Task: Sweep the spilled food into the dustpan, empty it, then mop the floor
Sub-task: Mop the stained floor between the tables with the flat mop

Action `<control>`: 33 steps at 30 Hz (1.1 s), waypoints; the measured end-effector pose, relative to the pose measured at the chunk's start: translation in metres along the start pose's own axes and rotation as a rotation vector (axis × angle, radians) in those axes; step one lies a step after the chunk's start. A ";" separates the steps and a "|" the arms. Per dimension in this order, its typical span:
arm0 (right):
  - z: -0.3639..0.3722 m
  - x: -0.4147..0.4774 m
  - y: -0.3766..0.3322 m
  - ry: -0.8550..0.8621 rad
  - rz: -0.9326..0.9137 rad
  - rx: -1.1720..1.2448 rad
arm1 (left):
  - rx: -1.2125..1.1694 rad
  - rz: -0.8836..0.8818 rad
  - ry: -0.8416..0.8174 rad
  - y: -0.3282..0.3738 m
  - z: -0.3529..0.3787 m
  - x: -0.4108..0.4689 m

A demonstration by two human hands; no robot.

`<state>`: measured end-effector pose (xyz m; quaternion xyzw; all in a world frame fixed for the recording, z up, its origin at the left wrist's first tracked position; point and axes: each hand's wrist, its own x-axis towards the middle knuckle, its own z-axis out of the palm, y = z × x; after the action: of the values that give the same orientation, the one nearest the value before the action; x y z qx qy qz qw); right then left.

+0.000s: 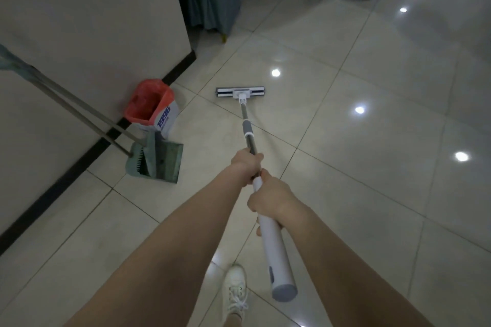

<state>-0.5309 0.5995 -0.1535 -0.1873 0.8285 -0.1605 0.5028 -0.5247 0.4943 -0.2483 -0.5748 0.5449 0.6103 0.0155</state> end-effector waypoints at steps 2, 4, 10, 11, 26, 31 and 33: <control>-0.003 0.015 -0.004 -0.007 0.020 0.058 | -0.017 -0.001 -0.012 0.005 0.000 0.016; 0.000 0.018 0.002 -0.012 -0.008 0.018 | -0.013 -0.017 -0.019 -0.001 0.006 0.021; 0.030 -0.020 0.070 -0.078 -0.043 -0.026 | -0.002 -0.026 -0.036 -0.065 0.034 -0.017; 0.034 -0.027 0.082 -0.088 -0.042 -0.023 | -0.002 -0.031 -0.039 -0.075 0.040 -0.026; 0.133 -0.292 0.350 -0.234 -0.048 -0.071 | -0.168 -0.067 -0.002 -0.331 0.151 -0.318; 0.153 -0.390 0.437 -0.267 -0.074 -0.133 | -0.152 -0.069 0.066 -0.389 0.186 -0.458; 0.164 -0.416 0.455 -0.281 -0.082 -0.147 | -0.170 -0.063 0.084 -0.410 0.191 -0.489</control>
<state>-0.2759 1.1831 -0.1111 -0.2779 0.7513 -0.0919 0.5915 -0.2254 1.0883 -0.2112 -0.6158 0.4729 0.6291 -0.0371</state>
